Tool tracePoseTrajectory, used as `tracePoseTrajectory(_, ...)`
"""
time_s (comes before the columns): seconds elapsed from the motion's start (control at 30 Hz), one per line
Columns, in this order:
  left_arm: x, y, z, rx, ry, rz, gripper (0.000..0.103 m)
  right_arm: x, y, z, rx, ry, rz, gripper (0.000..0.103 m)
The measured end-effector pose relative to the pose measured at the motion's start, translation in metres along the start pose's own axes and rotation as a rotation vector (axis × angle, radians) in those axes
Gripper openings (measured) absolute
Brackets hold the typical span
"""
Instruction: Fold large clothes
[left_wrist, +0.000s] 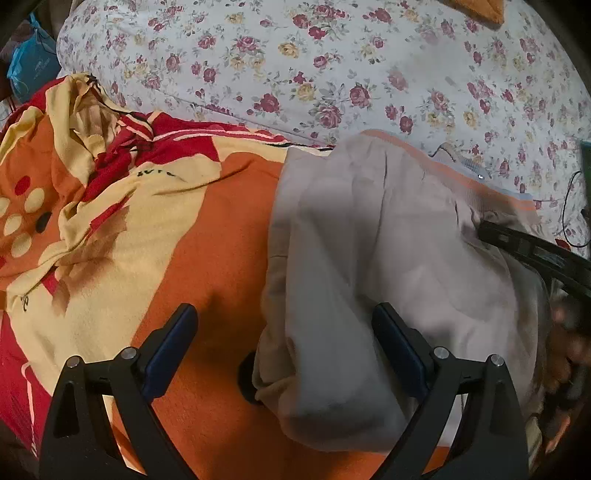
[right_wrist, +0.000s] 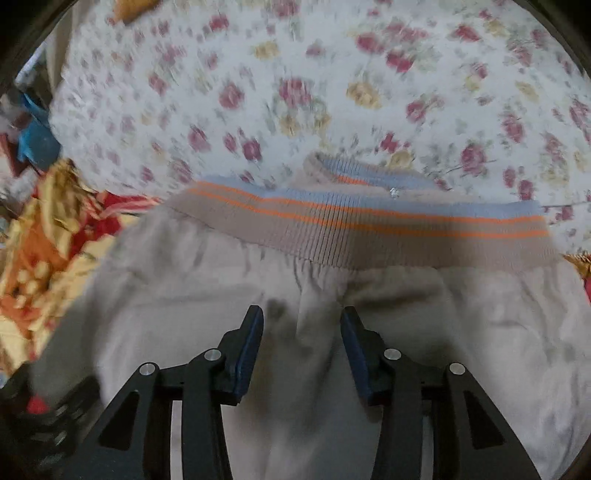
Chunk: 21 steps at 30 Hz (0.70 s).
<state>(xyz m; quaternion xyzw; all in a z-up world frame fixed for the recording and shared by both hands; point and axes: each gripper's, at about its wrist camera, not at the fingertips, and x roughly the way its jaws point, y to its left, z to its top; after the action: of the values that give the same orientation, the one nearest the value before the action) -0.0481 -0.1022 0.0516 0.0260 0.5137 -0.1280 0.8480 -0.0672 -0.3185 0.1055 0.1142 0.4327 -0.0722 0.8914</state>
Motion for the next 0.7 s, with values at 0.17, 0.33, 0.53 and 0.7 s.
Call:
tracePoseTrajectory(0.17, -0.002, 0.0, 0.001, -0.016, -0.001, -0.013, 0.096, -0.039, -0.014, -0.025, 0.003, -0.034, -0.045, 0.049)
tracePoseTrajectory(0.33, -0.005, 0.002, 0.0, -0.046, -0.003, -0.033, 0.096, -0.012, -0.031, -0.037, 0.04, 0.032, -0.1, 0.049)
tracePoseTrajectory(0.53, -0.015, 0.007, -0.002, -0.053, -0.017, -0.037, 0.096, -0.027, -0.022, -0.03, 0.019, 0.005, -0.091, 0.049)
tracePoseTrajectory(0.7, -0.006, 0.023, 0.003, -0.166, 0.027, -0.162, 0.096, -0.047, -0.021, -0.039, 0.004, -0.008, -0.076, 0.051)
